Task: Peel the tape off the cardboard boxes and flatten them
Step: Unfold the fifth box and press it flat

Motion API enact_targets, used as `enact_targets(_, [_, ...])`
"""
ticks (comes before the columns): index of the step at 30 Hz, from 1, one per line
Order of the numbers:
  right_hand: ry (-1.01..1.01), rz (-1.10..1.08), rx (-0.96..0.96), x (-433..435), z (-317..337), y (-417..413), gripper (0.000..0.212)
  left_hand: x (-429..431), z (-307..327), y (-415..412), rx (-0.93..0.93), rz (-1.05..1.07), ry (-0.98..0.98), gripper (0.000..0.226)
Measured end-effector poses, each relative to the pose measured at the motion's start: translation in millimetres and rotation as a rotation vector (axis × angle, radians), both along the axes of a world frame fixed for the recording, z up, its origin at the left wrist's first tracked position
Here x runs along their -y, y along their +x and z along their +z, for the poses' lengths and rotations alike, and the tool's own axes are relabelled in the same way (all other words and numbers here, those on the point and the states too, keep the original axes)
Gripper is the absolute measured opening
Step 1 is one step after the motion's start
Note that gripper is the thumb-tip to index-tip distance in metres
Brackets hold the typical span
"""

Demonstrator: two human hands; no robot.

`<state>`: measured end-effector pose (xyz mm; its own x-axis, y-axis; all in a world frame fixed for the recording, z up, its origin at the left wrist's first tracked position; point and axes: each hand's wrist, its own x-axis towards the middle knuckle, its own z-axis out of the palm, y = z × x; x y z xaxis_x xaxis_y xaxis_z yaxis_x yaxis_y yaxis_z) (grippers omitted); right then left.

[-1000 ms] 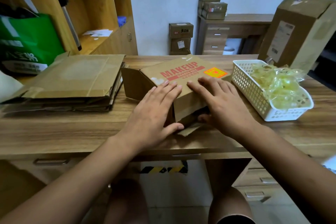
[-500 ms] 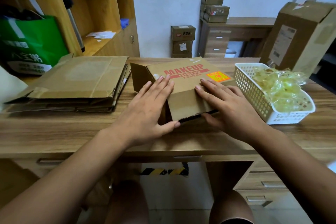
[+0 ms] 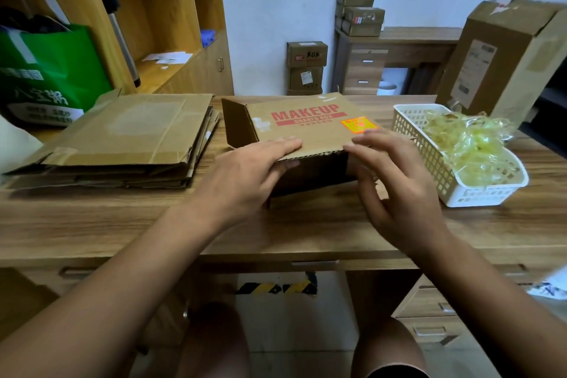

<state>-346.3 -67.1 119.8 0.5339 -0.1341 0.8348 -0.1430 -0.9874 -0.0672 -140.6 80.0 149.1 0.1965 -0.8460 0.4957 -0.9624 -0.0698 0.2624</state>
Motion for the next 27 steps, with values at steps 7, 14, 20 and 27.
enact_targets(7, [0.184, 0.011, -0.292, -23, -39, 7, 0.044, 6, 1, 2, -0.084, 0.006, -0.024, 0.037])
enact_targets(14, [0.219, -0.145, -0.419, -22, -48, 10, 0.038, 10, 4, 9, -0.248, -0.004, -0.023, 0.036])
enact_targets(20, [0.398, -0.165, -0.545, -26, -52, 14, 0.032, 12, 3, 14, -0.292, -0.007, -0.037, 0.034])
enact_targets(27, [1.086, -0.001, -0.425, -18, -45, 41, 0.054, 14, 0, 11, -0.287, -0.029, -0.057, 0.035])
